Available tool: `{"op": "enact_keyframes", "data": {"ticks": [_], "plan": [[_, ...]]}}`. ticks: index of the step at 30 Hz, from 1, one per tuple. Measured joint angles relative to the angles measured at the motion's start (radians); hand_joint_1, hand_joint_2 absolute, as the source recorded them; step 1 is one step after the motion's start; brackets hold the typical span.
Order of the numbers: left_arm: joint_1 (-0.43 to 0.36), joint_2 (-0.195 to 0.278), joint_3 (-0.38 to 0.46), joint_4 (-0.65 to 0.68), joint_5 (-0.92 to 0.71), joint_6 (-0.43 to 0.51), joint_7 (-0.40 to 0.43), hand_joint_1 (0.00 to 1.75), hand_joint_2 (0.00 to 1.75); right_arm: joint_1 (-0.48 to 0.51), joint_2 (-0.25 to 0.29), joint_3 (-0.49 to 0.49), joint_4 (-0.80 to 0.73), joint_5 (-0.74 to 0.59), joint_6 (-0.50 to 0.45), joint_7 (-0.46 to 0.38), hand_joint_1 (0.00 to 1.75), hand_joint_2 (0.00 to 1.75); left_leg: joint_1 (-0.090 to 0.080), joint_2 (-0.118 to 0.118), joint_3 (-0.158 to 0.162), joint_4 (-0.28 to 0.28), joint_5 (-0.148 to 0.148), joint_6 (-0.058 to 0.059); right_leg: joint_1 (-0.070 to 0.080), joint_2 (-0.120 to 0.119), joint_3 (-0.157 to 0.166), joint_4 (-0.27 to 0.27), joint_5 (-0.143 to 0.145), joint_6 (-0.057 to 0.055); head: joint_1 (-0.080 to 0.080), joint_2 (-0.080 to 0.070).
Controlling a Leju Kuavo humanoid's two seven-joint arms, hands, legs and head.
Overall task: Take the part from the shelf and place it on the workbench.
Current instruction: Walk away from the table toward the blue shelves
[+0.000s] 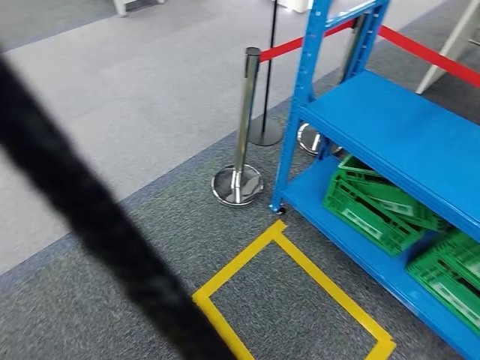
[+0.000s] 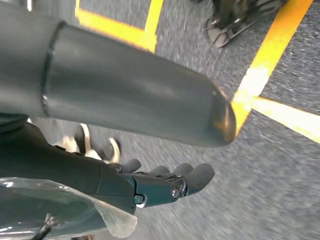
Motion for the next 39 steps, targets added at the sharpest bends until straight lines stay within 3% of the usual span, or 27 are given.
{"op": "enact_keyframes", "data": {"ticks": [2, 3, 4, 6, 8, 10, 11, 13, 15, 16, 17, 18, 20, 22, 24, 26, 28, 30, 32, 33, 34, 36, 37, 39], "plan": [[0.005, -0.003, 0.011, 0.000, 0.002, 0.016, 0.010, 0.00, 0.00, 0.001, 0.006, -0.012, 0.000, -0.010, -0.004, 0.012, 0.00, 0.00, -0.001, 0.033, 0.000, 0.001, -0.002, -0.001, -0.003, -0.017, -0.040, 0.088, -0.027, 0.007, 0.000, 0.000], [0.006, -0.006, 0.016, 0.000, 0.002, 0.020, 0.010, 0.00, 0.00, 0.003, 0.009, -0.020, 0.000, -0.017, -0.004, 0.016, 0.00, 0.00, 0.000, 0.048, 0.001, 0.001, -0.004, -0.003, -0.006, -0.023, -0.031, 0.077, -0.011, 0.010, 0.000, 0.000], [0.006, -0.008, 0.019, 0.000, 0.002, 0.022, 0.001, 0.00, 0.00, 0.005, 0.012, -0.029, 0.000, -0.027, -0.003, 0.015, 0.00, 0.00, 0.000, 0.061, 0.002, 0.002, -0.006, -0.006, -0.008, -0.033, -0.002, 0.028, 0.018, 0.012, 0.000, 0.000], [0.005, -0.011, 0.025, 0.000, 0.003, 0.022, -0.041, 0.00, 0.00, 0.004, 0.018, -0.050, -0.004, -0.045, -0.001, 0.000, 0.00, 0.00, -0.001, 0.083, 0.006, 0.008, -0.014, -0.016, -0.008, -0.080, 0.081, -0.113, 0.069, 0.012, 0.002, 0.000], [0.002, -0.010, 0.033, -0.001, 0.010, 0.018, -0.085, 0.00, 0.00, -0.002, 0.021, -0.070, -0.009, -0.052, 0.005, -0.022, 0.00, 0.00, -0.005, 0.103, 0.011, 0.013, -0.021, -0.028, -0.003, -0.107, 0.124, -0.184, 0.079, 0.000, 0.003, 0.000], [-0.005, -0.008, 0.038, -0.002, 0.017, 0.013, -0.107, 0.00, 0.00, -0.003, 0.022, -0.085, -0.011, -0.053, 0.012, -0.035, 0.00, 0.00, -0.006, 0.121, 0.020, 0.012, -0.025, -0.038, 0.001, -0.089, 0.121, -0.187, 0.076, -0.017, 0.002, 0.000], [-0.008, -0.008, 0.040, -0.002, 0.019, 0.011, -0.111, 0.00, 0.00, -0.002, 0.022, -0.090, -0.012, -0.053, 0.014, -0.037, 0.00, 0.00, -0.003, 0.119, 0.025, 0.014, -0.029, -0.044, 0.000, -0.079, 0.123, -0.188, 0.077, -0.025, 0.001, 0.000], [-0.012, -0.007, 0.042, -0.003, 0.020, 0.009, -0.115, 0.00, 0.00, -0.002, 0.021, -0.100, -0.014, -0.053, 0.015, -0.039, 0.00, 0.00, 0.003, 0.076, 0.012, 0.062, -0.070, -0.055, -0.003, -0.056, 0.129, -0.192, 0.082, -0.040, -0.002, 0.000], [-0.011, -0.005, 0.046, -0.003, 0.021, 0.007, -0.118, 0.00, 0.00, -0.005, 0.021, -0.105, -0.017, -0.053, 0.017, -0.042, 0.00, 0.00, 0.005, 0.020, -0.043, 0.192, -0.140, -0.058, -0.003, -0.028, 0.129, -0.193, 0.087, -0.049, -0.008, 0.000], [-0.009, -0.005, 0.050, -0.003, 0.024, 0.003, -0.121, 0.00, 0.00, -0.005, 0.021, -0.108, -0.017, -0.053, 0.018, -0.044, 0.00, 0.00, 0.005, 0.009, -0.074, 0.259, -0.166, -0.057, -0.001, -0.012, 0.129, -0.192, 0.088, -0.050, -0.009, 0.000], [-0.008, -0.005, 0.053, -0.003, 0.028, -0.005, -0.126, 0.00, 0.00, -0.005, 0.021, -0.111, -0.017, -0.053, 0.022, -0.045, 0.00, 0.00, 0.004, 0.005, -0.095, 0.300, -0.172, -0.056, 0.000, 0.005, 0.128, -0.192, 0.088, -0.051, -0.009, 0.000], [-0.007, -0.004, 0.056, -0.003, 0.032, -0.017, -0.132, 0.00, 0.00, -0.005, 0.021, -0.115, -0.017, -0.053, 0.028, -0.047, 0.00, 0.00, 0.004, 0.003, -0.101, 0.303, -0.156, -0.052, 0.002, 0.021, 0.129, -0.191, 0.088, -0.051, -0.010, 0.000], [-0.011, -0.004, 0.061, -0.003, 0.041, -0.042, -0.138, 0.00, 0.00, -0.005, 0.020, -0.119, -0.017, -0.048, 0.047, -0.054, 0.00, 0.00, 0.003, -0.015, -0.065, 0.200, -0.078, -0.041, 0.005, 0.053, 0.131, -0.189, 0.089, -0.051, -0.010, 0.000], [-0.018, -0.004, 0.066, -0.003, 0.049, -0.056, -0.137, 0.00, 0.00, -0.010, 0.020, -0.120, -0.017, -0.036, 0.063, -0.073, 0.00, 0.00, 0.004, -0.068, -0.019, 0.076, -0.022, -0.026, 0.006, 0.081, 0.128, -0.187, 0.090, -0.046, -0.009, 0.000], [-0.026, -0.006, 0.072, -0.003, 0.055, -0.065, -0.136, 0.00, 0.00, -0.016, 0.019, -0.120, -0.017, -0.026, 0.074, -0.093, 0.00, 0.00, 0.002, -0.095, -0.002, 0.028, -0.016, -0.019, 0.001, 0.105, 0.118, -0.187, 0.094, -0.034, -0.010, 0.000], [-0.033, -0.009, 0.075, -0.003, 0.047, -0.073, -0.135, 0.00, 0.00, -0.017, 0.017, -0.120, -0.017, -0.022, 0.087, -0.100, 0.00, 0.00, 0.002, -0.073, 0.001, 0.015, -0.012, -0.017, -0.004, 0.118, 0.103, -0.188, 0.098, -0.019, -0.011, 0.000], [-0.037, -0.013, 0.075, -0.003, 0.034, -0.075, -0.128, 0.00, 0.00, -0.017, 0.014, -0.120, -0.017, -0.015, 0.095, -0.101, 0.00, 0.00, 0.006, -0.047, 0.006, -0.001, -0.004, -0.008, -0.001, 0.069, 0.078, -0.154, 0.074, -0.011, -0.006, 0.000], [-0.034, -0.015, 0.075, -0.003, 0.031, -0.075, -0.115, 0.00, 0.00, -0.023, 0.012, -0.118, -0.017, 0.008, 0.087, -0.101, 0.00, 0.00, 0.007, -0.018, 0.008, -0.008, -0.002, -0.004, 0.000, 0.003, 0.021, -0.041, 0.008, -0.003, 0.000, 0.000], [-0.029, -0.015, 0.077, -0.002, 0.030, -0.076, -0.096, 0.00, 0.00, -0.026, 0.012, -0.110, -0.017, 0.051, 0.065, -0.092, 0.00, 0.00, 0.007, 0.010, 0.008, -0.007, -0.003, -0.004, -0.004, -0.018, -0.036, 0.077, -0.039, 0.007, 0.002, 0.000], [-0.027, -0.015, 0.077, -0.002, 0.027, -0.077, -0.085, 0.00, 0.00, -0.023, 0.011, -0.102, -0.016, 0.075, 0.054, -0.085, 0.00, 0.00, 0.007, 0.019, 0.008, -0.007, -0.004, -0.006, -0.007, -0.021, -0.040, 0.092, -0.036, 0.011, 0.002, 0.000], [-0.026, -0.015, 0.078, -0.002, 0.025, -0.077, -0.073, 0.00, 0.00, -0.021, 0.009, -0.095, -0.016, 0.093, 0.045, -0.078, 0.00, 0.00, 0.008, 0.025, 0.009, -0.006, -0.005, -0.008, -0.010, -0.024, -0.020, 0.063, -0.013, 0.014, 0.002, 0.000], [-0.026, -0.016, 0.078, -0.002, 0.024, -0.073, -0.054, 0.00, 0.00, -0.018, 0.006, -0.085, -0.016, 0.110, 0.038, -0.074, 0.00, 0.00, 0.010, 0.030, 0.011, -0.002, -0.010, -0.016, -0.014, -0.034, 0.063, -0.079, 0.046, 0.017, 0.003, 0.000], [-0.026, -0.016, 0.079, -0.002, 0.026, -0.071, -0.049, 0.00, 0.00, -0.019, 0.005, -0.083, -0.016, 0.111, 0.039, -0.073, 0.00, 0.00, 0.009, 0.031, 0.012, 0.003, -0.014, -0.023, -0.014, -0.036, 0.100, -0.142, 0.065, 0.013, 0.003, 0.000], [-0.025, -0.016, 0.081, -0.002, 0.032, -0.068, -0.047, 0.00, 0.00, -0.022, 0.004, -0.081, -0.016, 0.111, 0.042, -0.068, 0.00, 0.00, 0.006, 0.031, 0.012, 0.007, -0.022, -0.037, -0.011, -0.039, 0.129, -0.191, 0.067, -0.002, 0.001, 0.000]]}}
